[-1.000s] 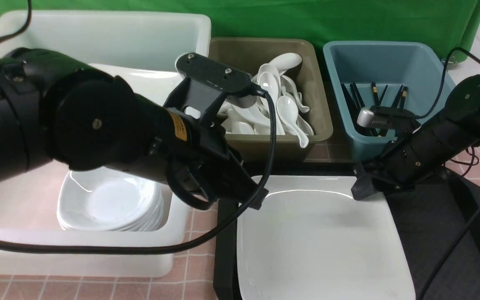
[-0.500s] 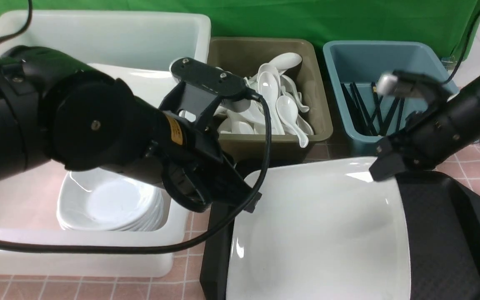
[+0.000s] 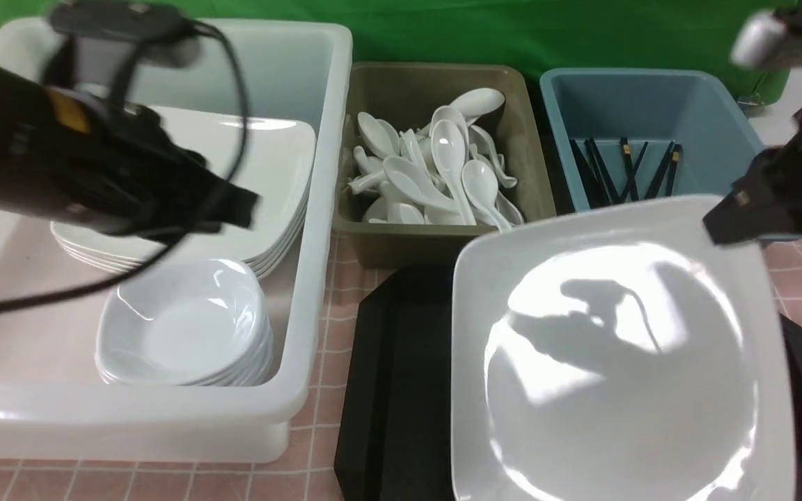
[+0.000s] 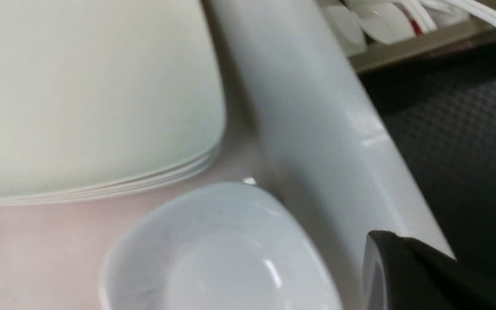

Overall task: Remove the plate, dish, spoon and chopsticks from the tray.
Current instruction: Use the right arm to put the plate into the large storage box on the left

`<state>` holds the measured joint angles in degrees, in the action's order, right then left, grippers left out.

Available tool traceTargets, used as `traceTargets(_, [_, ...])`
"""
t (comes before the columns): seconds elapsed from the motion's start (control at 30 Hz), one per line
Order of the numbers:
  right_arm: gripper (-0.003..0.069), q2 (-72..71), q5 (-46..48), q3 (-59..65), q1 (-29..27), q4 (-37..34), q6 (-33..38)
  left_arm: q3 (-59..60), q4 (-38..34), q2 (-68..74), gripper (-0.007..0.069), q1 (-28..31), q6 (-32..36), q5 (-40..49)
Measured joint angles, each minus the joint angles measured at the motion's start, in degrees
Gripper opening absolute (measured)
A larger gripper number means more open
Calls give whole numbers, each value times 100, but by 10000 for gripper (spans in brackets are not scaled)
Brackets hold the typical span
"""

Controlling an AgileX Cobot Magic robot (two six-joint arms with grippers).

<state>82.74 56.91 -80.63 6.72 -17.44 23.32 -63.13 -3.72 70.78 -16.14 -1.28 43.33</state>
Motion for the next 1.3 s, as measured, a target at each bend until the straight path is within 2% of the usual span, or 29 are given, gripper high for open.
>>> traceTargets(0.2, [76, -102, 333, -1332, 0, -290, -124, 0, 24, -463, -1, 1100, 85, 30])
traceTargets(0.3, [76, 83, 192, -1918, 10, -912, -124, 0, -96, -626, -1, 1624, 159, 112])
traceTargets(0.37, [76, 198, 53, -2067, 52, -1214, -119, 0, -145, -660, -1, 1780, 178, 127])
traceTargets(0.43, [76, 512, -440, -2382, 306, -1669, -119, 0, -364, -702, -1, 2127, 236, 152])
traceTargets(0.57, [76, 1228, -1435, -2756, 992, -1867, -119, 0, -882, -707, -1, 2539, 425, 152])
traceTargets(0.77, [76, 2578, -3146, -3321, 2072, -1872, -103, 0, -1126, -707, -1, 2685, 520, 152])
traceTargets(0.9, [76, 3308, -3932, -3790, 2484, -1881, 7, 0, -1126, -707, -1, 2685, 527, 164])
traceTargets(1.3, [76, 4644, -5125, -4412, 2869, -1840, 614, 0, -1126, -707, -1, 2685, 557, 234])
